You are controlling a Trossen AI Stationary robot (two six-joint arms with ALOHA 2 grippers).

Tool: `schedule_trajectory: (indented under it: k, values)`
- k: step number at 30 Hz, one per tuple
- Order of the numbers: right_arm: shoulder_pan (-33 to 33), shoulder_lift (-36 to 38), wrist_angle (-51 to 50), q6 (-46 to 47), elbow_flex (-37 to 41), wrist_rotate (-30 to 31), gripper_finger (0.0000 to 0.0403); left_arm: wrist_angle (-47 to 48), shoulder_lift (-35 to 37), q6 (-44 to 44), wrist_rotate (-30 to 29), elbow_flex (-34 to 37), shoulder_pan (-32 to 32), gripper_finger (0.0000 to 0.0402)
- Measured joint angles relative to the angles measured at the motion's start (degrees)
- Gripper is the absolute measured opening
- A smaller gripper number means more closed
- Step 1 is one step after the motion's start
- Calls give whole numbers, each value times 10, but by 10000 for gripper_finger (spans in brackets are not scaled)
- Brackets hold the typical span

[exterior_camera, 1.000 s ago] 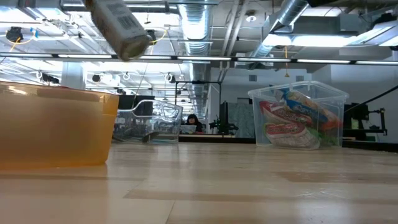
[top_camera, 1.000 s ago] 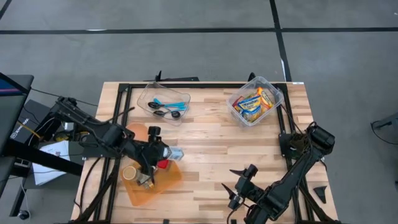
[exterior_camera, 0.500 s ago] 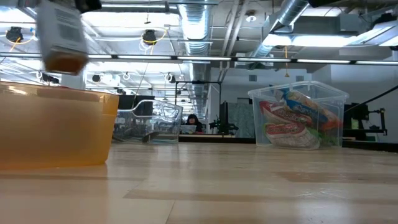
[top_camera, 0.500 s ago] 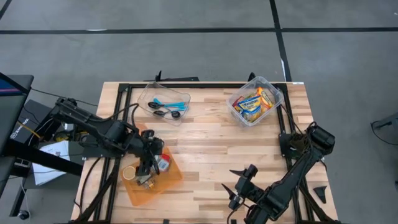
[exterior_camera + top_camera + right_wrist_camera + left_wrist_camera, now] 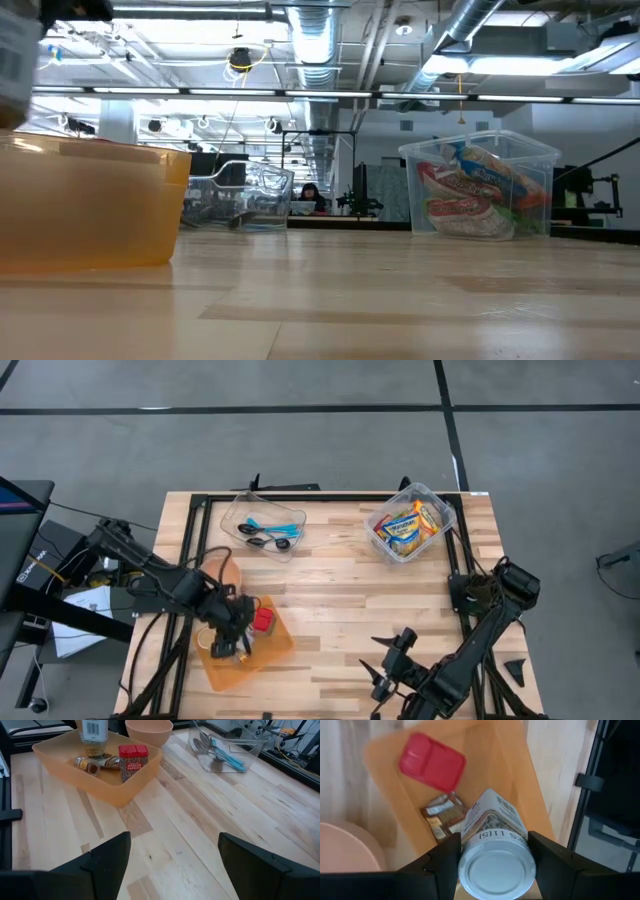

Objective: Pick & Place Food Item
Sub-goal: Put the white seasoning bottle into the orange bin

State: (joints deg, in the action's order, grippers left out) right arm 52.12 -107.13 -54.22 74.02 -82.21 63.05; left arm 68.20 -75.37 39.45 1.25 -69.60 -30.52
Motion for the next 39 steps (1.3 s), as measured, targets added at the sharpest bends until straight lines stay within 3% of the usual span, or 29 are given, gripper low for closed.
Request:
schedule_trajectory:
  k: [9,15,22,39]
  values:
    - [0,0,-1,0,0,0,297,-1,-91,41,1,-1,-33,196]
    - [0,0,-1,0,0,0,297,0,-147,0,9,-34,-32,197]
    - [3,0,-3,0,0,0,297,-12,-184,-40,-32,-87,-30,196]
    - [8,0,-7,0,0,0,297,-55,-230,-156,-27,-88,32,196]
